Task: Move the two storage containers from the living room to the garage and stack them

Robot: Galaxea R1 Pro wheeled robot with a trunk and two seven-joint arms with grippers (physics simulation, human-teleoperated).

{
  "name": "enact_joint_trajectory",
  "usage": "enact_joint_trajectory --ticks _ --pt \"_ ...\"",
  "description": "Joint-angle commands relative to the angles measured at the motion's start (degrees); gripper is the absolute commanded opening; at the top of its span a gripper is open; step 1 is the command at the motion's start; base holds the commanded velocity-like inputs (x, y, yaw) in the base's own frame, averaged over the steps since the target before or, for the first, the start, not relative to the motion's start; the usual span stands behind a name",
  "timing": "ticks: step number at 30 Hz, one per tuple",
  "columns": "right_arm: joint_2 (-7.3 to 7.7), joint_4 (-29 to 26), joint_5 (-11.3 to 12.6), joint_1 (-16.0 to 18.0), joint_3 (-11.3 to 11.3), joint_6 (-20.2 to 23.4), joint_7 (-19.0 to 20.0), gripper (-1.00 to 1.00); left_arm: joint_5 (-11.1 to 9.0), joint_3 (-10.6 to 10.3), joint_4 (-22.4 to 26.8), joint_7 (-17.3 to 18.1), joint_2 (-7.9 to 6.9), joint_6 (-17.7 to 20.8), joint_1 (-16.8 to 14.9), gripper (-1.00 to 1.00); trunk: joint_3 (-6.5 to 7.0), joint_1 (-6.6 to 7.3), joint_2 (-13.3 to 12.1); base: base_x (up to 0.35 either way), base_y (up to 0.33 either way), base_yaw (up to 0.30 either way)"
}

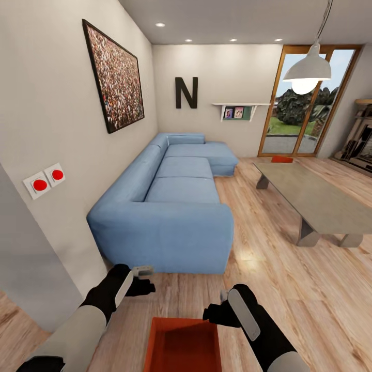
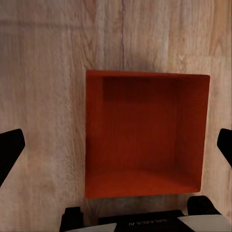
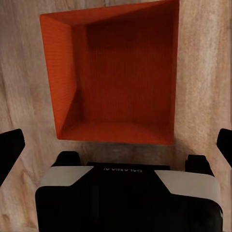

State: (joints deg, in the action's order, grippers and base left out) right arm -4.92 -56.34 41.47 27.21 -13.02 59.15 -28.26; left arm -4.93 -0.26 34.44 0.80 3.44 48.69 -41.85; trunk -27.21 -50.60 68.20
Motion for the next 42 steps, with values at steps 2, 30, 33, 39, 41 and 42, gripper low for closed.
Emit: enact_joint_trajectory --ticks 2,30,33,39,41,42 --pt "0.01 0.0 0.6 0.0 0.0 0.1 -0.6 1.00 -0.6 -0.1 -0.1 -0.3 -0.01 0.3 0.0 1.00 -0.06 0.00 0.0 0.000 0.000 0.000" --pt "-0.01 0.4 0.5 0.0 -0.1 0.1 -0.7 1.00 -0.2 -0.5 -1.6 -0.9 -0.05 0.4 6.2 1.00 -0.06 0.00 0.0 0.001 0.000 0.000" --pt "-0.01 0.4 0.5 0.0 -0.1 0.1 -0.7 1.00 -0.2 -0.5 -1.6 -0.9 -0.05 0.4 6.2 1.00 -0.06 0.00 0.0 0.117 0.000 0.000" --pt "-0.01 0.5 0.5 0.0 -0.1 0.1 -0.7 1.00 -0.3 -0.5 -1.5 -0.9 -0.03 0.4 6.2 1.00 -0.06 0.00 0.0 0.260 0.000 0.000" --pt "-0.01 0.5 0.5 0.0 -0.1 0.1 -0.7 1.00 -0.3 -0.5 -1.5 -0.9 -0.04 0.4 6.2 1.00 -0.06 0.00 0.0 0.175 0.000 0.000" --pt "-0.01 0.5 0.5 0.0 -0.1 0.1 -0.7 1.00 -0.3 -0.5 -1.5 -0.9 -0.05 0.4 6.2 1.00 -0.06 0.00 0.0 0.088 0.000 0.000"
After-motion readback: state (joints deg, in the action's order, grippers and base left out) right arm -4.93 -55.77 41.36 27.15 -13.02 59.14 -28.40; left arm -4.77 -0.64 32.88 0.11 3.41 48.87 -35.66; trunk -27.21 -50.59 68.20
